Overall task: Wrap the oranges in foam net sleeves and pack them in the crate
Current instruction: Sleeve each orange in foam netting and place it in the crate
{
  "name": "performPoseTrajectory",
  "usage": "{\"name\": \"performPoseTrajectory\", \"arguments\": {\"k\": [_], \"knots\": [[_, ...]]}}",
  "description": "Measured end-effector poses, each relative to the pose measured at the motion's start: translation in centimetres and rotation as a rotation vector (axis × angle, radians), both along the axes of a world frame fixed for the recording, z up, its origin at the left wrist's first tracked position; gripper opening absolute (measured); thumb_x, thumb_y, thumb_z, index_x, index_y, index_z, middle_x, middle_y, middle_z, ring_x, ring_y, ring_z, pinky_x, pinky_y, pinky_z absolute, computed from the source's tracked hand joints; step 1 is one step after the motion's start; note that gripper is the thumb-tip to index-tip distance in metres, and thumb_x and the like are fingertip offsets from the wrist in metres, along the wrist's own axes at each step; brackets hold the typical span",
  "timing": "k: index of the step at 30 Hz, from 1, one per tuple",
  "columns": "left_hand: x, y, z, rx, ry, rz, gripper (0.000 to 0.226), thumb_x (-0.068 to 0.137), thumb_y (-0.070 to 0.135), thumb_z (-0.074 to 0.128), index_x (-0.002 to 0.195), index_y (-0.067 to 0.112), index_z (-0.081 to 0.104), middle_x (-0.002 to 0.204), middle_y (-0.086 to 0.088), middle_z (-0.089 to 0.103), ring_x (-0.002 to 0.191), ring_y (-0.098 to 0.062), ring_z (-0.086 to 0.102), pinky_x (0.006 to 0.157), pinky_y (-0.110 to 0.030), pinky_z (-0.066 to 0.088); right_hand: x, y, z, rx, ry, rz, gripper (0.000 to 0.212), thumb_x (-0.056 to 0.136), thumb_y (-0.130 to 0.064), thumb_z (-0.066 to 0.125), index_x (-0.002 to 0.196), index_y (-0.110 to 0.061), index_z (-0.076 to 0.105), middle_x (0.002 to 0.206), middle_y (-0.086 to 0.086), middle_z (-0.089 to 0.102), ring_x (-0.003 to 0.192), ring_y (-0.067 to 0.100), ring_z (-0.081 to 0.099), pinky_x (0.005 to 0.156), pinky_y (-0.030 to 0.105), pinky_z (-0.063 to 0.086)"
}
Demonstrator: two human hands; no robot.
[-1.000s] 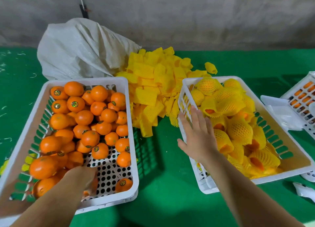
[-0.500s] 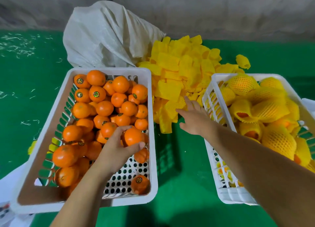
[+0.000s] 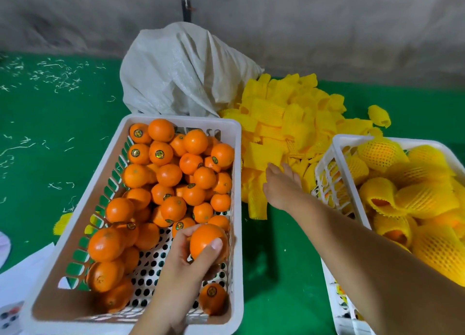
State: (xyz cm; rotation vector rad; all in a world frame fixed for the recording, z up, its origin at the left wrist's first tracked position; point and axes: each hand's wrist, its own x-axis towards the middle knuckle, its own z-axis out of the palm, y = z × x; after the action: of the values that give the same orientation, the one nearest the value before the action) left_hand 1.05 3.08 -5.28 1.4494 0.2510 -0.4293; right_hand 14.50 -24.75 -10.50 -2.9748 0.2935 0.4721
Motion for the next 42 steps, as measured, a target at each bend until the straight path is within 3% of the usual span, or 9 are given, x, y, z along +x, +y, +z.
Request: {"name": "performPoseTrajectory", "arguments": {"k": [3,6,9,17,22,27,33,38,42], "knots": [[0.2,0.0,-0.1,0.033,-0.047,0.028,0.057,0.072,0.054,0.088,0.121,0.042,0.063,0.116,-0.003,0.068,0.078,-0.017,0.075,0.066,-0.024,0.059,-0.8,0.6,0.3,0.045,-0.166,-0.010,0.060,0.109,-0.039,0.041,0.162,-0.016,0.027,0.173,-0.003,0.011,0.158,0.029,0.003,0.124,0.048,0.014],[-0.1,-0.2,0.1,0.050,-0.115,0.010,0.052,0.074,0.053,0.090,0.117,0.048,0.061,0.111,0.007,0.069,0.082,-0.010,0.074,0.067,-0.020,0.058,-0.9,0.8,0.5,-0.020,-0.073,0.031,0.051,0.105,-0.044,0.048,0.154,-0.032,0.043,0.173,0.001,-0.011,0.157,0.035,-0.014,0.124,0.053,0.010],[-0.6,-0.5,-0.2,0.138,-0.213,-0.048,0.060,0.076,0.051,0.086,0.127,0.049,0.053,0.115,0.020,0.065,0.096,0.000,0.070,0.073,-0.015,0.057,0.0,0.3,0.9,-0.059,0.060,0.010,0.062,0.105,-0.045,0.045,0.163,-0.030,0.026,0.170,0.003,-0.027,0.155,0.037,-0.024,0.125,0.054,0.003],[-0.8,-0.7,0.9,0.183,-0.301,0.027,0.065,0.062,0.078,0.080,0.116,0.069,0.045,0.115,0.032,0.060,0.102,0.003,0.067,0.075,-0.013,0.056,0.2,-2.0,1.8,-0.134,0.125,0.065,0.051,0.108,-0.049,0.037,0.157,-0.032,0.039,0.172,0.001,-0.019,0.156,0.038,-0.018,0.126,0.052,0.005],[-0.6,-0.7,0.8,0.243,-0.341,0.015,0.065,0.061,0.085,0.077,0.115,0.070,0.044,0.112,0.037,0.058,0.100,0.005,0.067,0.073,-0.012,0.055,0.5,-2.5,1.5,-0.131,0.116,0.078,0.062,0.110,-0.047,0.031,0.163,-0.015,0.022,0.174,-0.004,-0.003,0.158,0.034,-0.007,0.126,0.052,0.009],[-0.9,-0.9,0.8,0.287,-0.369,-0.011,0.066,0.066,0.084,0.075,0.120,0.068,0.041,0.115,0.042,0.054,0.102,0.009,0.065,0.075,-0.009,0.054,0.5,-3.1,1.4,-0.178,0.155,0.118,0.043,0.107,-0.039,0.043,0.149,-0.041,0.051,0.171,0.000,-0.022,0.156,0.038,-0.021,0.126,0.053,0.003],[-1.1,-0.7,0.2,0.331,-0.392,-0.030,0.072,0.070,0.082,0.077,0.129,0.062,0.042,0.122,0.040,0.052,0.105,0.007,0.065,0.078,-0.013,0.056,1.3,-2.2,0.6,-0.157,0.131,0.112,0.071,0.109,-0.044,0.039,0.166,-0.012,0.011,0.173,-0.002,-0.014,0.158,0.032,-0.015,0.127,0.051,0.006],[-0.9,-1.0,0.1,0.326,-0.387,-0.025,0.074,0.068,0.081,0.078,0.131,0.062,0.043,0.122,0.041,0.052,0.103,0.006,0.066,0.075,-0.017,0.059,1.5,-2.7,0.9,-0.188,0.131,0.207,0.048,0.105,-0.051,0.044,0.150,-0.037,0.051,0.172,0.006,-0.019,0.156,0.036,-0.021,0.126,0.053,0.003],[-0.9,-1.0,-0.2,0.334,-0.400,-0.016,0.073,0.071,0.079,0.079,0.132,0.060,0.044,0.124,0.038,0.053,0.106,0.005,0.066,0.077,-0.014,0.057,2.0,-1.6,0.4,-0.200,0.174,0.159,0.065,0.105,-0.054,0.043,0.163,-0.031,0.025,0.170,0.002,-0.026,0.155,0.037,-0.024,0.126,0.053,0.001]]}}
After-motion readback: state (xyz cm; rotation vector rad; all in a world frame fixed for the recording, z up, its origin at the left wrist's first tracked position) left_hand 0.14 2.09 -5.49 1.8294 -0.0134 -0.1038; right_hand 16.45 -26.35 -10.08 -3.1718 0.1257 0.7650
